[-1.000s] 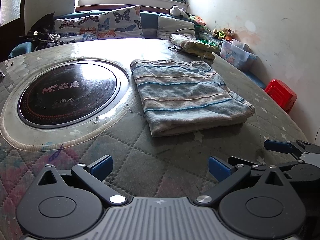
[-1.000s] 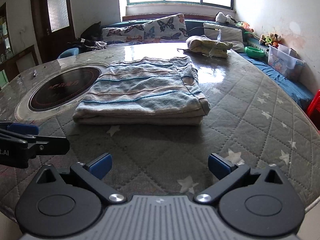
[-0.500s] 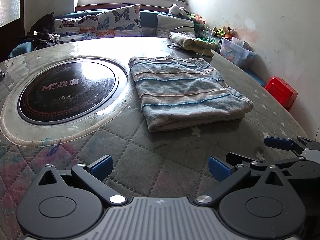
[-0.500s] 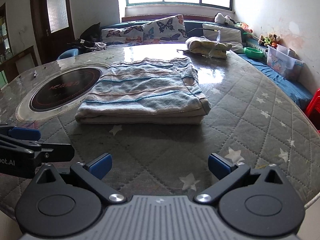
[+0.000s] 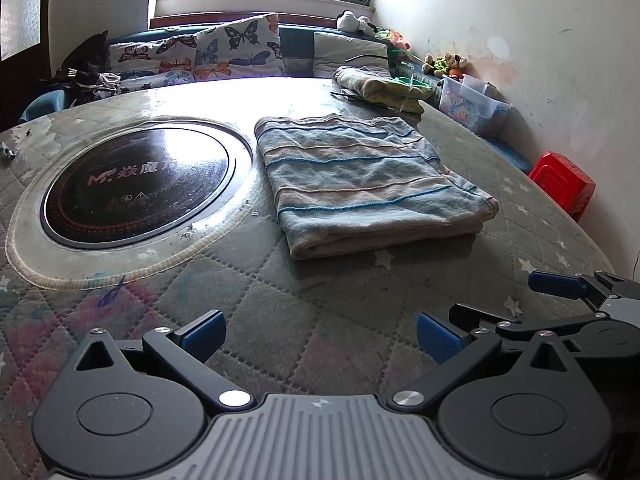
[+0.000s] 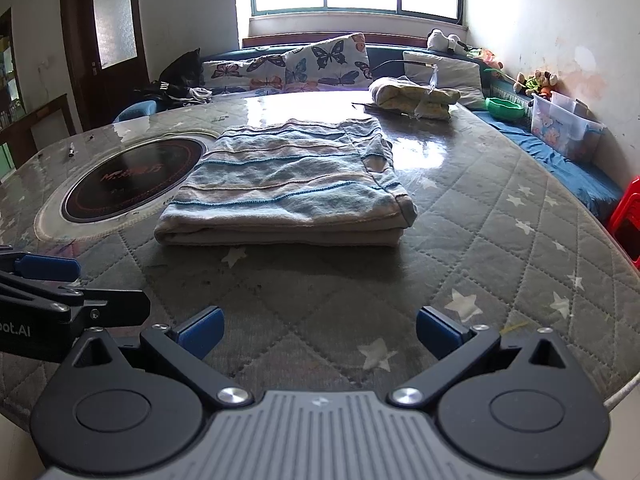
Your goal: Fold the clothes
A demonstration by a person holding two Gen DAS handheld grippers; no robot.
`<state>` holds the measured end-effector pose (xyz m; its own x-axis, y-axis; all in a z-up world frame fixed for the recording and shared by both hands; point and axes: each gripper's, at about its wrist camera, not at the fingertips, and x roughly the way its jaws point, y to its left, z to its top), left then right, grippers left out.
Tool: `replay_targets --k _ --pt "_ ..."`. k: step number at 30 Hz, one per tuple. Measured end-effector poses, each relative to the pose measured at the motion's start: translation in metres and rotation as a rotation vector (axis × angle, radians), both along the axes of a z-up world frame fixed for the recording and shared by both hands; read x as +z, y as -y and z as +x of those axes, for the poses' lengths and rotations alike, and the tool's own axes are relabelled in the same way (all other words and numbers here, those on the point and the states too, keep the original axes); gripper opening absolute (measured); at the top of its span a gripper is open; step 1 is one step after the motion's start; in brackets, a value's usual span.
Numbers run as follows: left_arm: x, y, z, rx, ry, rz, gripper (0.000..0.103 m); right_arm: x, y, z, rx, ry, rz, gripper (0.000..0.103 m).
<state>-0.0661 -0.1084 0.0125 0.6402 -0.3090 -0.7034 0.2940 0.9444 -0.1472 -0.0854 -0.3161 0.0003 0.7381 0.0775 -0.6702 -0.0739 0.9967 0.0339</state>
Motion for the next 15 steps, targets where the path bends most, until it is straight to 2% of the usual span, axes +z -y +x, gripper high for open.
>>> replay_targets --k 15 --pt "0.008 0.002 -0.019 0.011 0.032 0.026 0.103 0.005 0.002 -0.013 -0.009 0.025 0.006 0.103"
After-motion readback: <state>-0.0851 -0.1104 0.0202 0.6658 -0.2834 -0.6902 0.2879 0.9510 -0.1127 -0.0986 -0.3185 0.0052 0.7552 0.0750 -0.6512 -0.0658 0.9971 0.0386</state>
